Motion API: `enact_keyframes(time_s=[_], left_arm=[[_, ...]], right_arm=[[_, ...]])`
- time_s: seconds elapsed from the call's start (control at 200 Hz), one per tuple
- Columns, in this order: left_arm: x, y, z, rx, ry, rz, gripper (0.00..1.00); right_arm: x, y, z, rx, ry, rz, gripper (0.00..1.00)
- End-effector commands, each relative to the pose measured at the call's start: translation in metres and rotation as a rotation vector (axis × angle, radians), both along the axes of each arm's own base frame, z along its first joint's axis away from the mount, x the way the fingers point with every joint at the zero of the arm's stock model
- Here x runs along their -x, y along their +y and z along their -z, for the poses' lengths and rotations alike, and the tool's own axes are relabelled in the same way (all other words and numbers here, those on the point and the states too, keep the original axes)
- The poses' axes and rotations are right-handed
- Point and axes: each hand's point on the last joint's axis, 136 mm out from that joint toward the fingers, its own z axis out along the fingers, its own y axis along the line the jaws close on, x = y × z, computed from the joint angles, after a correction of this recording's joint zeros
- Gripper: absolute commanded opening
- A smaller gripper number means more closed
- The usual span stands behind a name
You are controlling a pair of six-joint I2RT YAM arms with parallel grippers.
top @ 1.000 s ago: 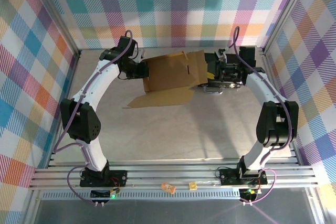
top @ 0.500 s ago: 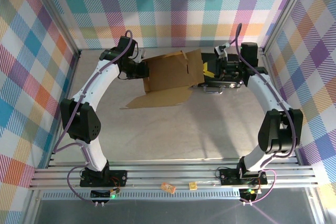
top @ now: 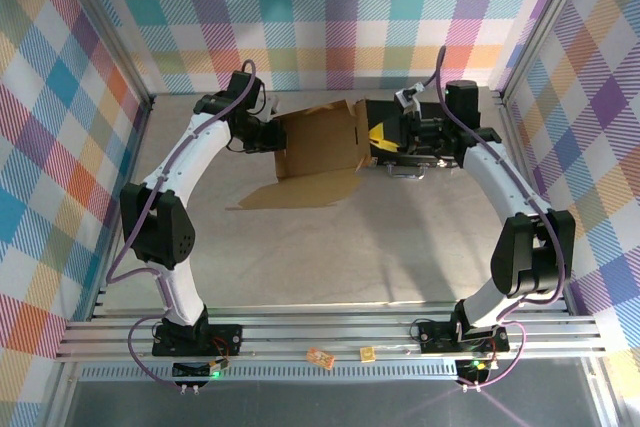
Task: Fold the paper box
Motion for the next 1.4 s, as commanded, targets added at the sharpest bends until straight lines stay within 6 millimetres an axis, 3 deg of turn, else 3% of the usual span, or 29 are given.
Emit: enact_keyframes(time_s=[0.0,0.305,0.665,0.975,1.395], left_arm=[[-0.004,0.002,-0.005,0.025,0.005,-0.02,0.0],[-0.003,0.002,-0.007,0.033,0.0,-0.023,0.0],[0.0,0.001,-0.012,0.041,-0.018,-0.017,0.0],[0.001,0.002,-0.019,0.044,-0.041,-0.014,0.0],[0.002,0.001,-0.024,0.054,-0.058,-0.007,0.0]], right_arm=[[0.004,0.012,-0.015,-0.018,-0.06,-0.046,0.31],[-0.004,0.023,-0.007,0.021,-0.06,-0.034,0.33],[-0.012,0.027,0.011,0.209,-0.115,0.048,0.4],[-0.028,0.015,0.037,0.447,-0.197,0.176,0.34],[-0.05,-0.005,0.058,0.602,-0.3,0.279,0.29]])
